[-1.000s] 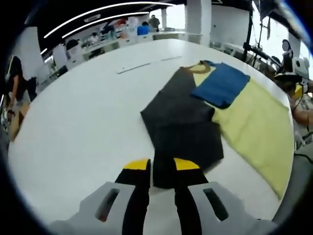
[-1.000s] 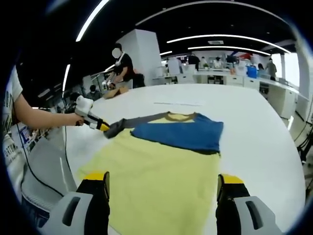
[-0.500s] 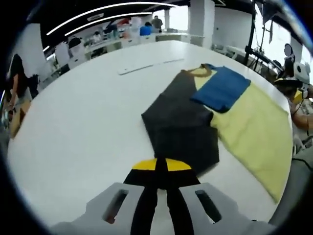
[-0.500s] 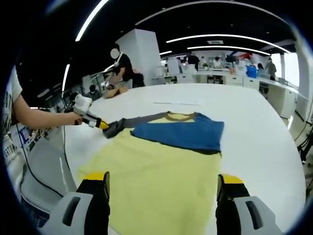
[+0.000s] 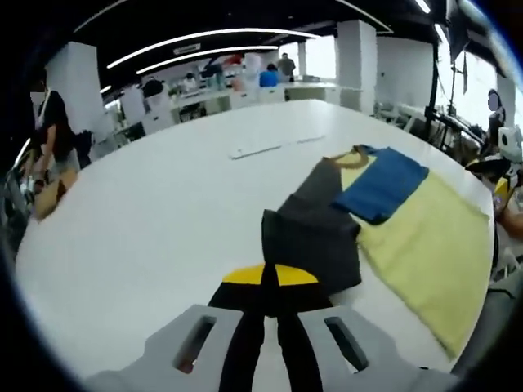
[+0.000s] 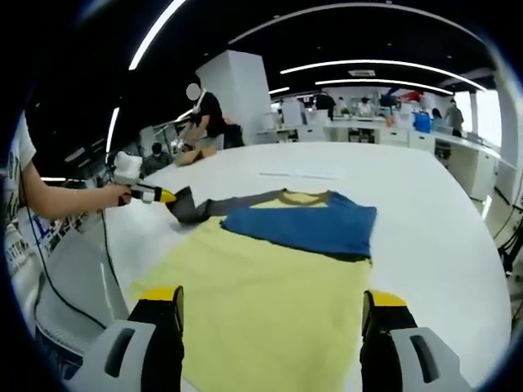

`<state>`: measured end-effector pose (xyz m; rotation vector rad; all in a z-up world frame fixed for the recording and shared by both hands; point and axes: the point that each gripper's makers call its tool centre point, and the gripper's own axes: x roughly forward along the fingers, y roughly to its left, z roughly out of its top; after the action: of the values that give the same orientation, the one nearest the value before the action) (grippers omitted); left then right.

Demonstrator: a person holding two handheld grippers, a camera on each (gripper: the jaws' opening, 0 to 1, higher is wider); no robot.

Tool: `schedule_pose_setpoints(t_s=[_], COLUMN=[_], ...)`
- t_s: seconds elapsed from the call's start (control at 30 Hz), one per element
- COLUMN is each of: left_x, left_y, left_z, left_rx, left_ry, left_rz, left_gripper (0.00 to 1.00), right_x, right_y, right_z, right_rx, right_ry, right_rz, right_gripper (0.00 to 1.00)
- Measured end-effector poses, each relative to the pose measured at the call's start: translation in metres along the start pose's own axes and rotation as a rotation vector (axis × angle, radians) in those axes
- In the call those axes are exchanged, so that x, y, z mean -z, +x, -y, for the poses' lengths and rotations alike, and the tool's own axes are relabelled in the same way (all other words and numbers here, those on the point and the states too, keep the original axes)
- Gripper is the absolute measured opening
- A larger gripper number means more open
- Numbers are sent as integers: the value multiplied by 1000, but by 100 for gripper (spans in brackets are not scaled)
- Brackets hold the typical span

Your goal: Fold the garment on the visible template until the final outline fits inside the template.

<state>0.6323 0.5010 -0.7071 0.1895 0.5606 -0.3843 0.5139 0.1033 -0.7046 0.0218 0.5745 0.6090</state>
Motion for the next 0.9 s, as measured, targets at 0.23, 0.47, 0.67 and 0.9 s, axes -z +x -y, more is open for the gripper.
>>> schedule_pose_setpoints(t_s=[0.23,0.47,0.67,0.9], left_x=[-19,-32,-32,-17], left_y=[-20,-43,-57,-72], left_z=[-26,-43,-70,-97], left_rx=[-120,-210,-299,-392], left_ry=[-34,-79,-138,-203], left_rz=[86,137,163,147], left_gripper=[0,0,0,0], right_x=[0,-3,-1,0], right_y=[2,1,-1,-3], right_z=[-5,-9,-10,-8], right_rx=[-25,-40,-46,-45], right_ry=[-13,-33,-40,-35], right_rz=[1,4,-3,-3], right_gripper=[90,94,95,95])
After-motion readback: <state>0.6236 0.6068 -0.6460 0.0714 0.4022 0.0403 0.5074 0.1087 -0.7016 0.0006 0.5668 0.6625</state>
